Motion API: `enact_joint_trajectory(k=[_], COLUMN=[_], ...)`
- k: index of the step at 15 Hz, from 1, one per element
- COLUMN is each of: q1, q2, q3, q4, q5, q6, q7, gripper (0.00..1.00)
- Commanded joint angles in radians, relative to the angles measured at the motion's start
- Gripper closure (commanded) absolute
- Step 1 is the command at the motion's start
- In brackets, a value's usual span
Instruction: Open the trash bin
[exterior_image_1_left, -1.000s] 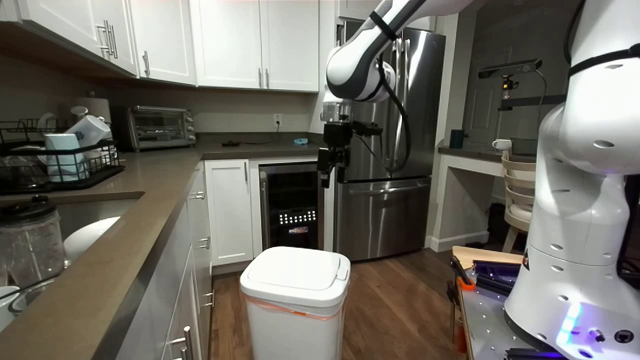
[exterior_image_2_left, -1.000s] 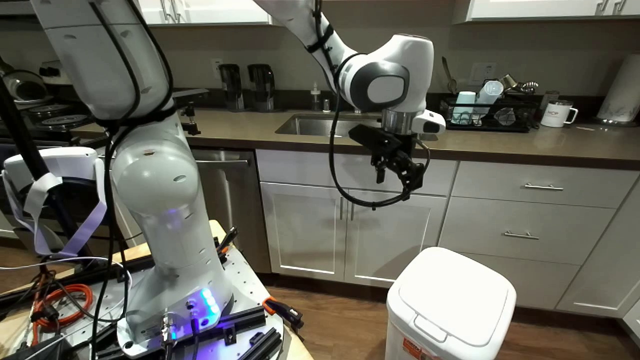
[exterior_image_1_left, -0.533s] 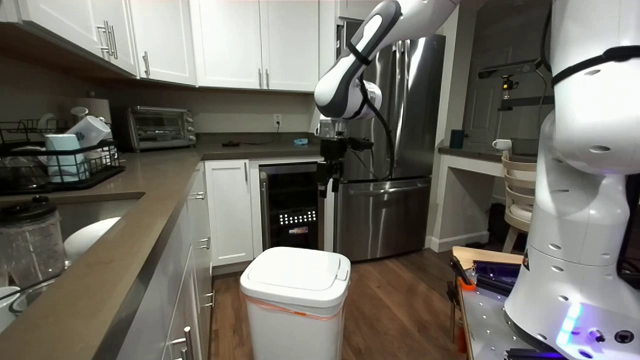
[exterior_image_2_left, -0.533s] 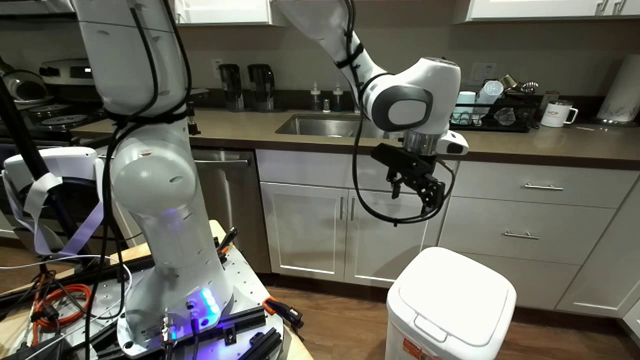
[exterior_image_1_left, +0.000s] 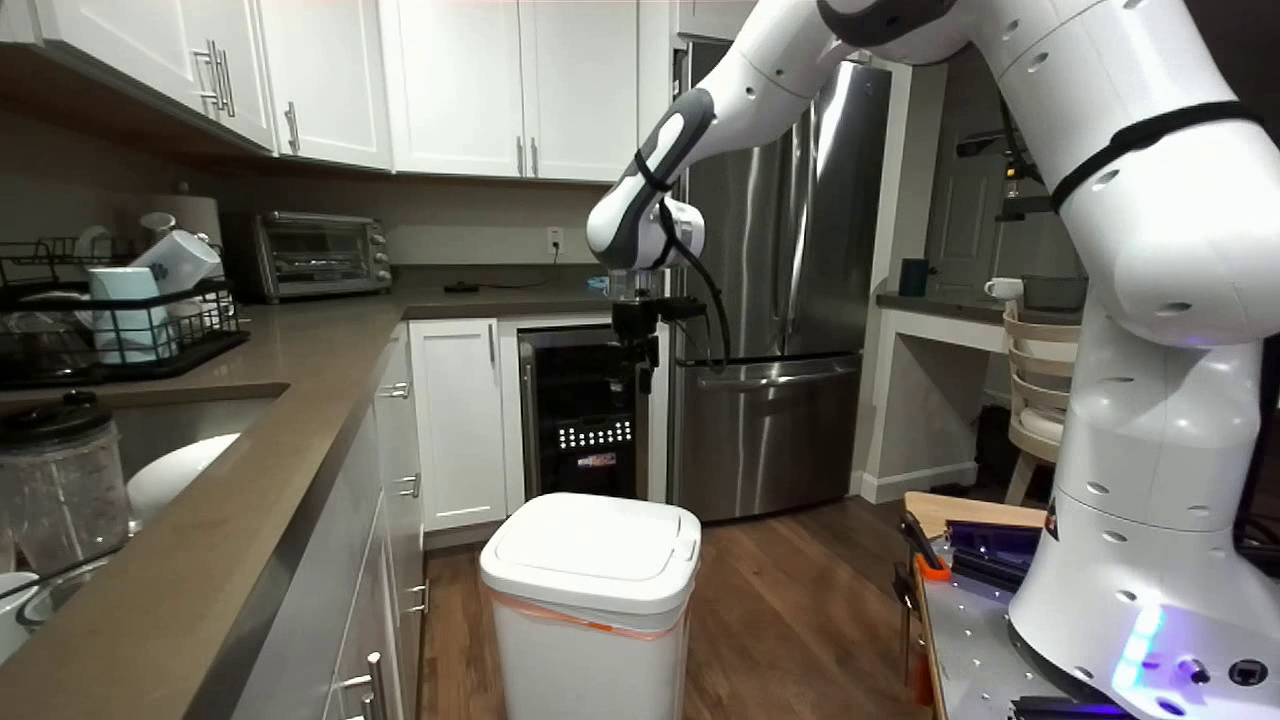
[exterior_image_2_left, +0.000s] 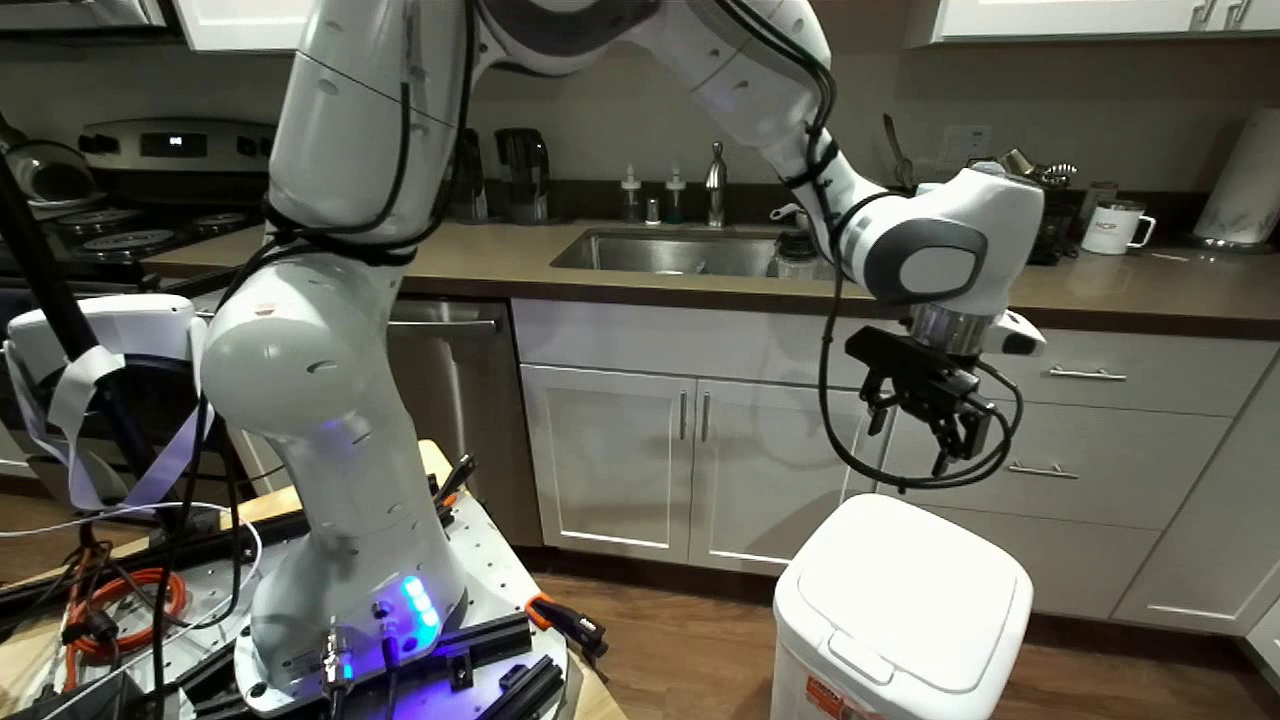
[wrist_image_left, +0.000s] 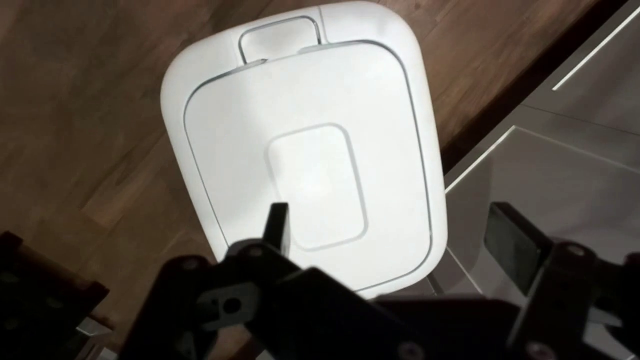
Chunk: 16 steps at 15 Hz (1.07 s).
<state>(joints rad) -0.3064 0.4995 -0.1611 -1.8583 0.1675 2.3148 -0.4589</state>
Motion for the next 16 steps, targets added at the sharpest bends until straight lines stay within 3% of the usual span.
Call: enact_joint_trajectory(k=[1,7,16], q1=[-0.105,-0.204,-0.207], q2=[0.185,0.452,0.645], q3=[0.054,0.132,0.138], q4=[0.252,0.589,0.829], q5=[0.032,0.1,0.081], q6=[-0.14,-0.297,-0.336], q7=[-0.037,0.005,0.11], gripper=[0.0,0.0,0.0])
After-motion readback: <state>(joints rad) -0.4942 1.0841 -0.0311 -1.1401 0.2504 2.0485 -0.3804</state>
